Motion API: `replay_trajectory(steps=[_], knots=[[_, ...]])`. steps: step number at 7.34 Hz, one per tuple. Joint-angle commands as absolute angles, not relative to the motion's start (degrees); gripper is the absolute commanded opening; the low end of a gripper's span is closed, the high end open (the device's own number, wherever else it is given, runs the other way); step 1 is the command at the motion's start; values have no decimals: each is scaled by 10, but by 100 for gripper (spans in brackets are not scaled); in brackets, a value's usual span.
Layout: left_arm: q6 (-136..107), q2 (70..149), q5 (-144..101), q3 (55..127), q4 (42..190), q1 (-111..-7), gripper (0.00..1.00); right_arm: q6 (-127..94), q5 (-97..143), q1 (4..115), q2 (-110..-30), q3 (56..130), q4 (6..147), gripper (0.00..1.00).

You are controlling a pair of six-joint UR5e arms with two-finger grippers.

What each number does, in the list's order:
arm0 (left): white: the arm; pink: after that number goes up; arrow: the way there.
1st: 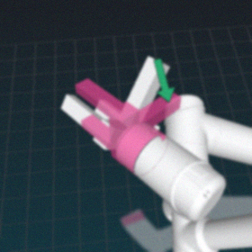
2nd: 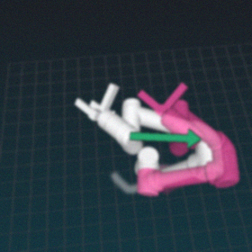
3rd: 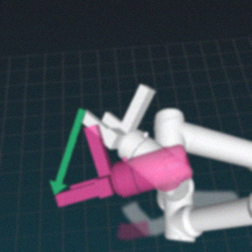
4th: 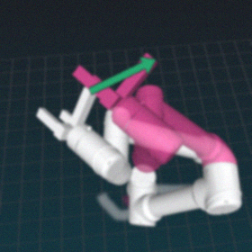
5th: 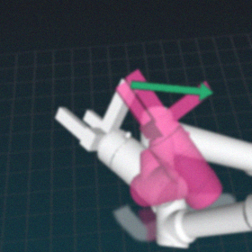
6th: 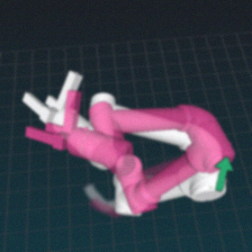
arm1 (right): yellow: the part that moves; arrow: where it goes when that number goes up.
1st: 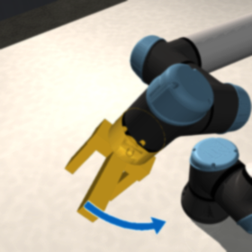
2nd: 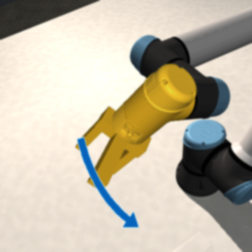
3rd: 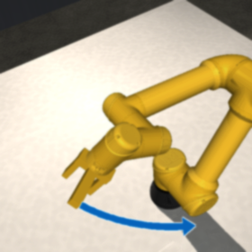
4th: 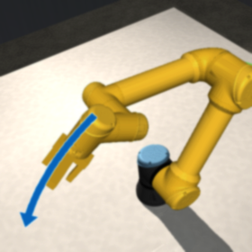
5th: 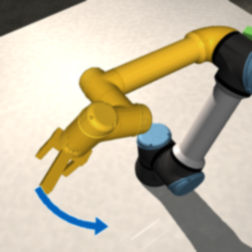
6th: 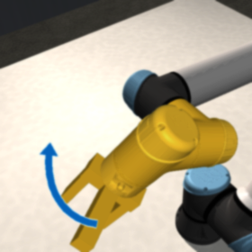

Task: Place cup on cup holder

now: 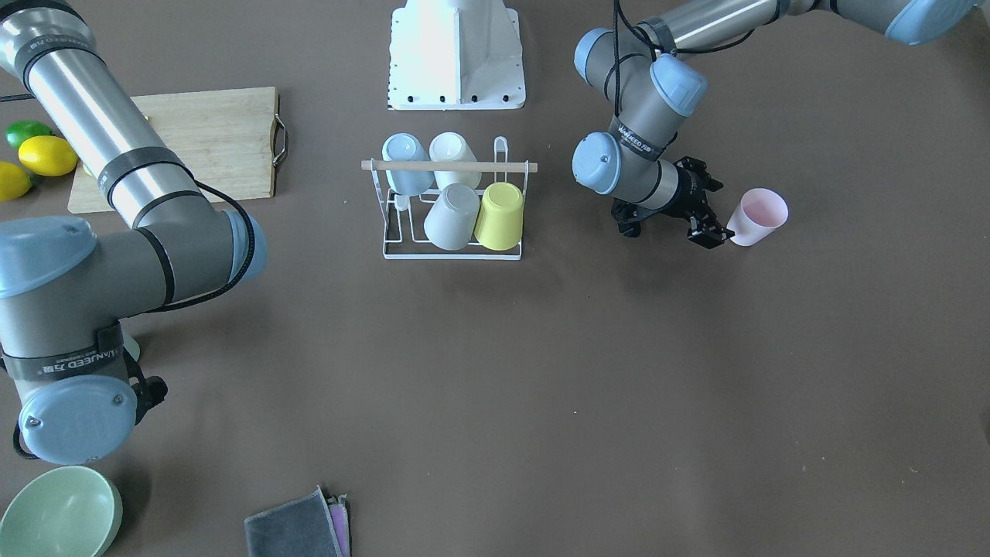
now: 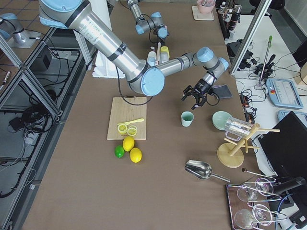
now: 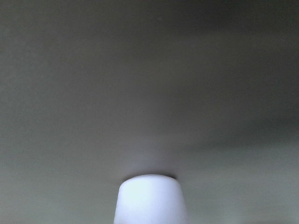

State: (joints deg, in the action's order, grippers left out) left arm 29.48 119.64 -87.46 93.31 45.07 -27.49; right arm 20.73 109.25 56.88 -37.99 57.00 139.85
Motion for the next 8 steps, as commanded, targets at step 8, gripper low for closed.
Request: replay_trajectory(steps=[8], knots=[[306, 1173, -803, 932, 438, -293, 98, 210, 967, 514, -359, 532, 1319, 100]])
